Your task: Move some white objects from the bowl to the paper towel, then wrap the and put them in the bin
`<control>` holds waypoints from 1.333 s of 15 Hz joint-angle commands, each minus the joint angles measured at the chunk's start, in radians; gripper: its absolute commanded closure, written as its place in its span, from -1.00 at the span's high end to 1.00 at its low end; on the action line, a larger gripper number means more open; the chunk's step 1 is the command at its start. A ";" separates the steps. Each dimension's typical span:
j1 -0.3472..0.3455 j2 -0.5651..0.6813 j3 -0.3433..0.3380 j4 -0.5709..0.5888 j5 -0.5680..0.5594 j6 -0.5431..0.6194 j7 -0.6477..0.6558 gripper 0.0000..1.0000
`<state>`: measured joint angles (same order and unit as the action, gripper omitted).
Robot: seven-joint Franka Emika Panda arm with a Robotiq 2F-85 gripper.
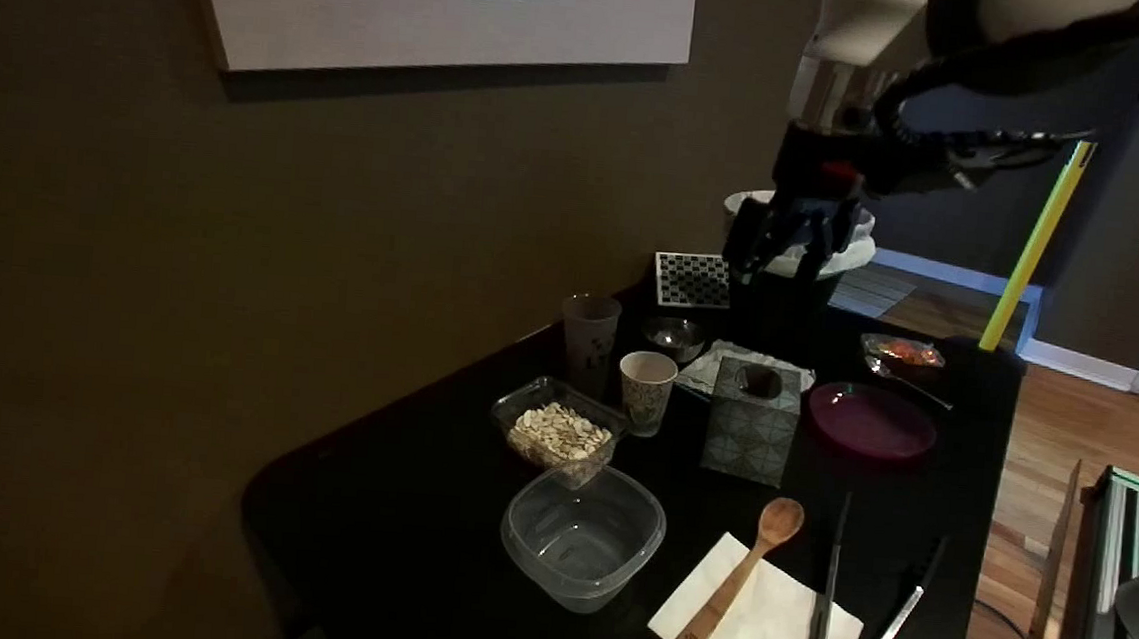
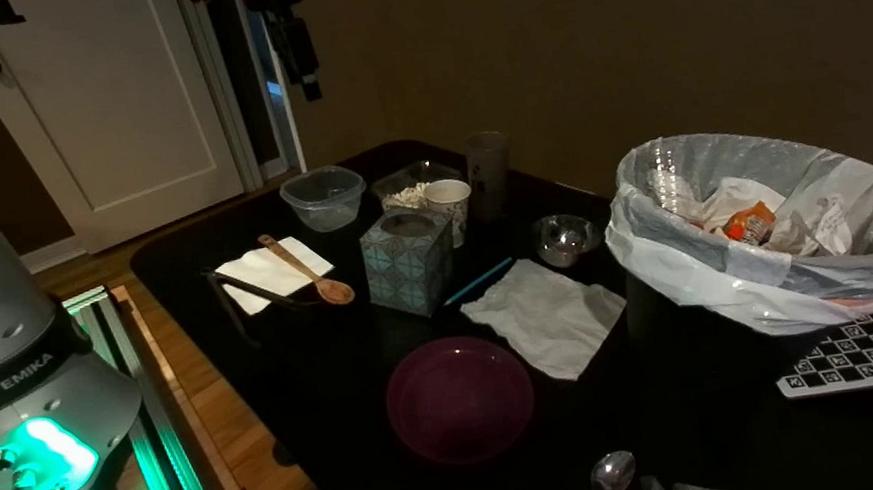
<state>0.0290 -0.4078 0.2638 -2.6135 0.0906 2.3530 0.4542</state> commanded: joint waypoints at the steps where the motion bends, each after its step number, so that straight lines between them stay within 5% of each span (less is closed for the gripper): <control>1: 0.028 0.204 -0.042 -0.004 0.030 0.235 -0.074 1.00; 2: 0.021 0.090 -0.035 -0.022 -0.001 0.145 -0.031 1.00; 11: 0.025 0.107 -0.043 -0.012 -0.003 0.168 -0.038 1.00; 20: 0.114 0.523 -0.090 0.144 0.047 0.514 -0.479 1.00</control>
<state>0.1065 -0.0776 0.1934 -2.5750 0.1119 2.8069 0.0919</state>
